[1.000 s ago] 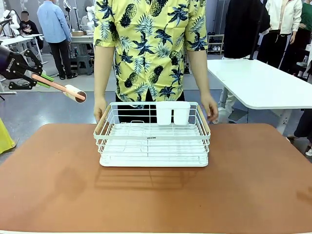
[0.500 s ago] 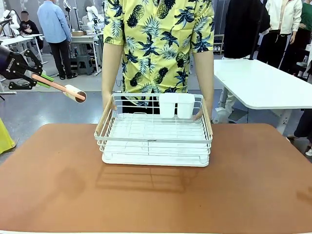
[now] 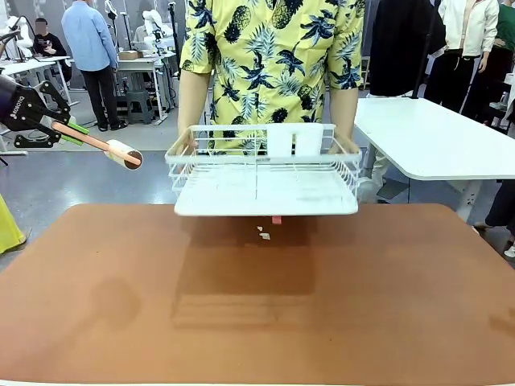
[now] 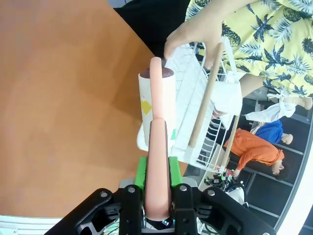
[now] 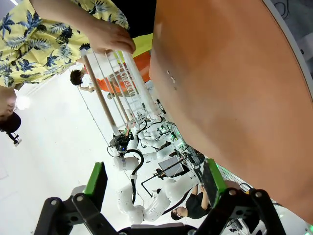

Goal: Clean the table.
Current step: Clean the table with the Lint Roller when the human lifts the Dish drying rack.

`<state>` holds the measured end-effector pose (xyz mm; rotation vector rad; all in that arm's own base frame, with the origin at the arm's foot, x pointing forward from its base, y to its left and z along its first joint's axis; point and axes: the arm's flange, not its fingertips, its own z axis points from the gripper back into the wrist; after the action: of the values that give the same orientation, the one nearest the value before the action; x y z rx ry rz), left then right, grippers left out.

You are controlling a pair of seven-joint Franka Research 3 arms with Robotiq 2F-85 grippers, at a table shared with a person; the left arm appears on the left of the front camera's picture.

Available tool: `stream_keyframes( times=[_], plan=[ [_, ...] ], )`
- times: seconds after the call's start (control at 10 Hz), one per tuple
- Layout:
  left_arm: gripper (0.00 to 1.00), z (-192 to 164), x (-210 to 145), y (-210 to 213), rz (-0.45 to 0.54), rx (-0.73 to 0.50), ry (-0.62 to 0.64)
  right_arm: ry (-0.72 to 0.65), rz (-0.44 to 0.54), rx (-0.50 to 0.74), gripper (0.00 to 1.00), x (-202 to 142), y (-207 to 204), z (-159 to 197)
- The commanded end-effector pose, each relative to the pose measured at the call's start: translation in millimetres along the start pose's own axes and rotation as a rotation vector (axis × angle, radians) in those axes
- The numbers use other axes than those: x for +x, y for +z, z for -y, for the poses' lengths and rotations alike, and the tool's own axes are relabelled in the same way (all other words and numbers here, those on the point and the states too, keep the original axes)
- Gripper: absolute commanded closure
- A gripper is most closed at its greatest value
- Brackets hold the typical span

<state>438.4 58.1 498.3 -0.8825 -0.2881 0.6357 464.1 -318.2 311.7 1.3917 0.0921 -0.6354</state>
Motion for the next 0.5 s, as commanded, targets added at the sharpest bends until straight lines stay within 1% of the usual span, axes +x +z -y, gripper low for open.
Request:
stream_keyframes(
  times=[0.0,0.4],
  plan=[
    [0.91,1.5,-1.2,0.9,0.002,0.007,0.008,0.007,-0.001,-0.006,0.00,-2.2,0.2,-0.4],
    [0.91,1.5,-1.2,0.9,0.002,0.007,0.008,0.007,-0.001,-0.006,0.00,-2.2,0.2,-0.4]
  ],
)
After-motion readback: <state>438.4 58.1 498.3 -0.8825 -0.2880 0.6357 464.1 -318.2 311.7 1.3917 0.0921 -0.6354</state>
